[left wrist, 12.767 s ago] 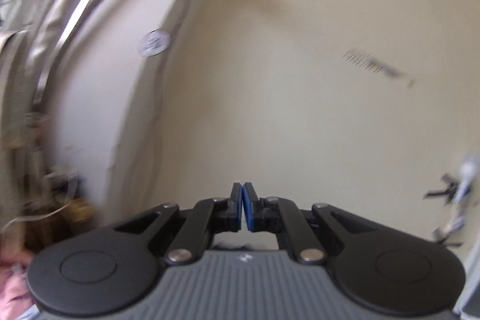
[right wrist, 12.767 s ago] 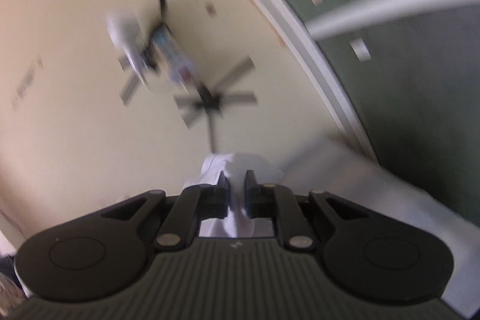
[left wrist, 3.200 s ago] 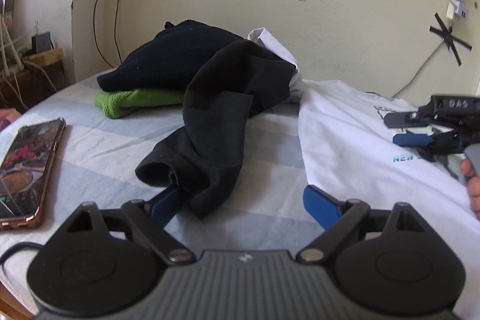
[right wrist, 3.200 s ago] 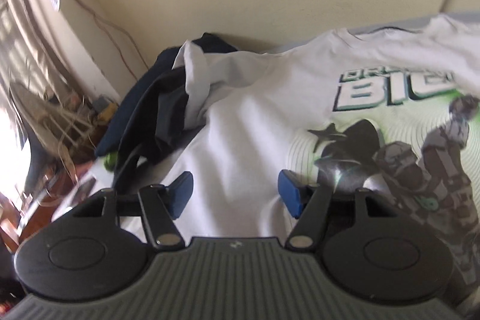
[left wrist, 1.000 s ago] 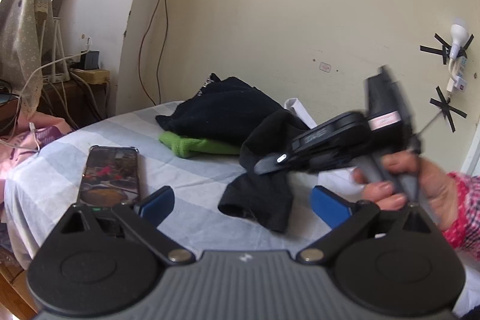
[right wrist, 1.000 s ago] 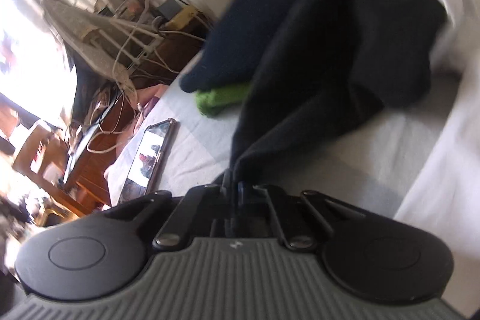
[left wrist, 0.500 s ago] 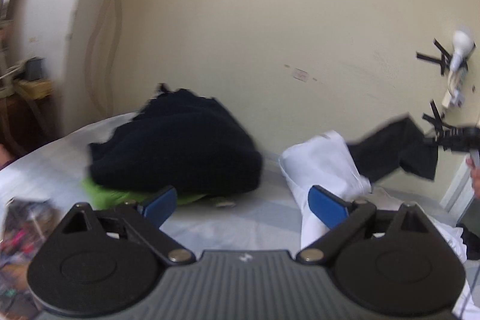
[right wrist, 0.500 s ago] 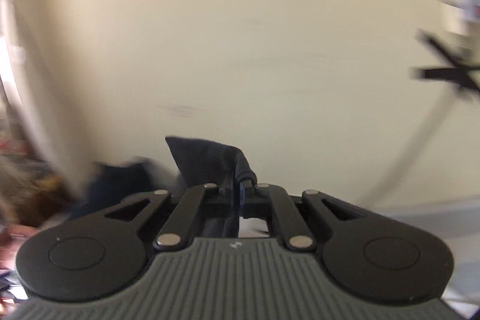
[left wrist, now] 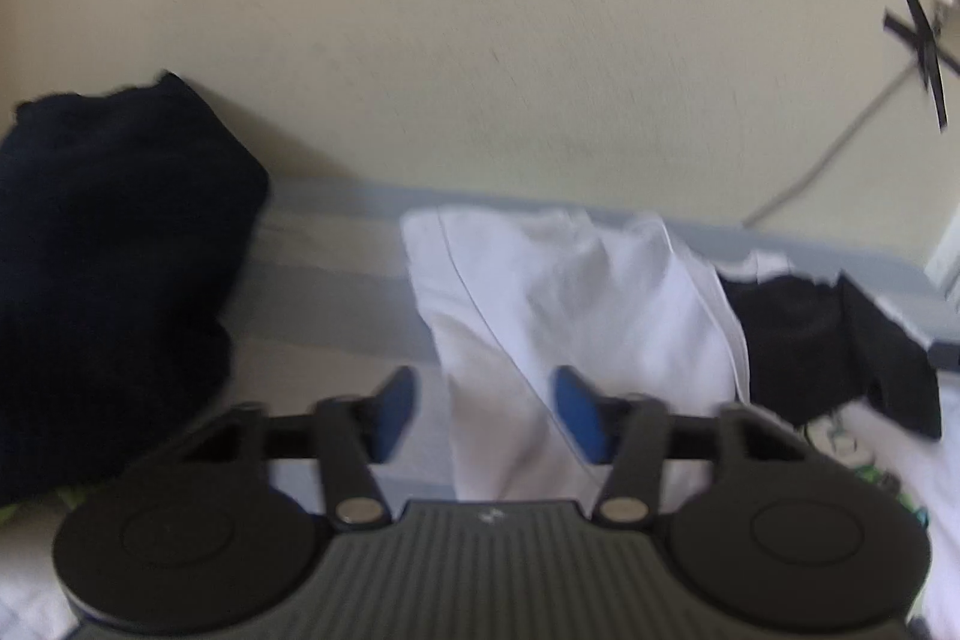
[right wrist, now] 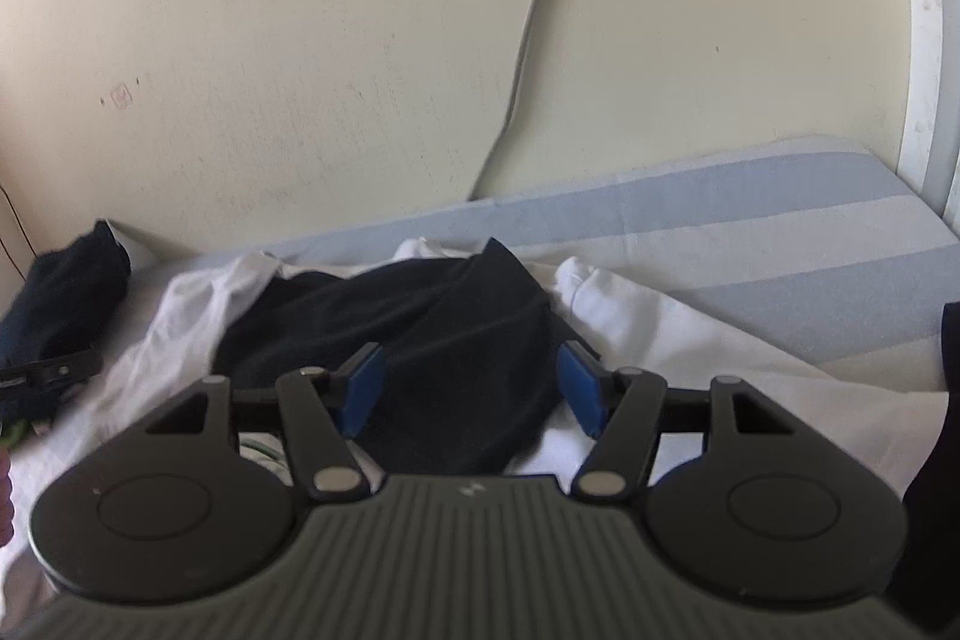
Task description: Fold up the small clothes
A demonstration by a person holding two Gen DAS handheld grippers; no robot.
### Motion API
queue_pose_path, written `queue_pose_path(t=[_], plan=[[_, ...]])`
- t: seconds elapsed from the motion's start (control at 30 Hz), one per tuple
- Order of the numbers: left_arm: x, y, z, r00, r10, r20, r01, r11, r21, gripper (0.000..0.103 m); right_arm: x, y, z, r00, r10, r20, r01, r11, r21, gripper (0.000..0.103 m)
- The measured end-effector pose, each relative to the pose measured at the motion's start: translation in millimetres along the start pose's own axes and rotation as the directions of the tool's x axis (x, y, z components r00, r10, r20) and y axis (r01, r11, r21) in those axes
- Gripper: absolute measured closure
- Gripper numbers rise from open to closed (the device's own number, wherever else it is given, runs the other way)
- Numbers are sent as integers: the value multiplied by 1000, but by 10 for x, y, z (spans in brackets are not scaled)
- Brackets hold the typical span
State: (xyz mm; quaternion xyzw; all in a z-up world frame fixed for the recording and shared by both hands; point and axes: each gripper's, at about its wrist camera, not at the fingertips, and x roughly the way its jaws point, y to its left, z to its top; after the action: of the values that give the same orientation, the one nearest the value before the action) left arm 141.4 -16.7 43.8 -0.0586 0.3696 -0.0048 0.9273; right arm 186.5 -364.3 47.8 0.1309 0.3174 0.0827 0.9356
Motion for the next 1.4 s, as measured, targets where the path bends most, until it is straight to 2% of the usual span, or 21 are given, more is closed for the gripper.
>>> queue_pose_path(t=[0.07, 0.23, 0.37, 0.4, 0.53, 0.57, 0.63, 0.67, 0.7, 0.73, 0.77, 0.8, 0.83, 0.93, 1.0, 1.07, 1.13, 1.2, 1.27, 1.37, 1.4], plan=[[34, 3, -85, 1000, -7, -15, 7, 1000, 10, 83, 76, 92, 33, 1000, 6, -13, -6, 1000, -15, 34], [-266, 225, -117, 999, 8, 52, -5, 998, -57, 80, 147, 412, -6, 999, 39, -4, -39, 990, -134, 31], [-648, 143, -219, 992, -29, 126, 24, 999, 39, 42, 291, 712, -45, 1000, 22, -13, -25, 964, -266, 30], [-698, 63, -244, 991, -41, 129, 29, 996, 89, 36, 329, 759, -57, 1000, 12, -16, -16, 958, -286, 30], [-641, -318, -386, 996, -39, 75, 18, 964, 264, 29, 498, 788, -69, 999, -22, -40, 10, 961, -276, 30], [-594, -369, -414, 997, -27, 67, 7, 959, 285, 31, 495, 782, -72, 999, -20, -42, 8, 964, -265, 30], [-418, -425, -436, 998, 16, 56, -33, 953, 301, 47, 487, 772, -63, 999, -18, -37, 8, 968, -252, 30], [-340, -411, -424, 998, 29, 47, -41, 956, 290, 66, 481, 764, -54, 999, -17, -33, 8, 969, -246, 31], [-275, -365, -416, 999, 24, 34, -32, 963, 268, 77, 475, 761, -43, 999, -13, -31, 6, 971, -238, 36], [-260, -312, -400, 999, 3, 41, -13, 971, 238, 80, 474, 754, -29, 1000, -10, -30, 3, 973, -232, 45], [-276, -238, -386, 999, -8, 45, -2, 980, 200, 93, 477, 752, -16, 999, -10, -33, 2, 973, -229, 76], [-324, -188, -379, 998, -1, 58, -9, 985, 172, 93, 481, 755, 0, 999, -13, -46, 2, 974, -226, 97], [-403, -139, -387, 996, 11, 89, -24, 988, 152, 93, 465, 754, 17, 999, -17, -50, 5, 977, -215, 99], [-705, 82, -470, 976, 96, 197, -116, 989, 90, 93, 195, 774, 84, 999, 40, 23, -35, 983, -179, 99], [-748, 257, -504, 978, 108, 178, -115, 993, 27, 93, -56, 773, 141, 991, 98, 95, -83, 986, -147, 99], [-667, 362, -543, 990, 87, 110, -87, 996, -3, 88, -210, 747, 165, 985, 100, 143, -82, 989, -125, 99], [-619, 368, -575, 991, 117, 69, -117, 993, -7, 78, -177, 682, 161, 990, 57, 133, -42, 993, -110, 99], [-730, 414, -598, 993, 78, 86, -76, 997, -31, 64, -42, 580, 135, 995, -38, 91, 45, 995, -85, 98], [-918, 509, -590, 991, 36, 131, -26, 997, -77, 56, 62, 399, 89, 988, -149, 47, 150, 988, -28, 93], [-1111, 552, -427, 976, 28, 218, -4, 994, -111, 54, -19, 160, 47, 977, -205, 64, 200, 977, 77, 84], [-1123, 540, -337, 971, 28, 236, -1, 994, -111, 54, -64, 118, 53, 976, -207, 75, 198, 974, 107, 75]])
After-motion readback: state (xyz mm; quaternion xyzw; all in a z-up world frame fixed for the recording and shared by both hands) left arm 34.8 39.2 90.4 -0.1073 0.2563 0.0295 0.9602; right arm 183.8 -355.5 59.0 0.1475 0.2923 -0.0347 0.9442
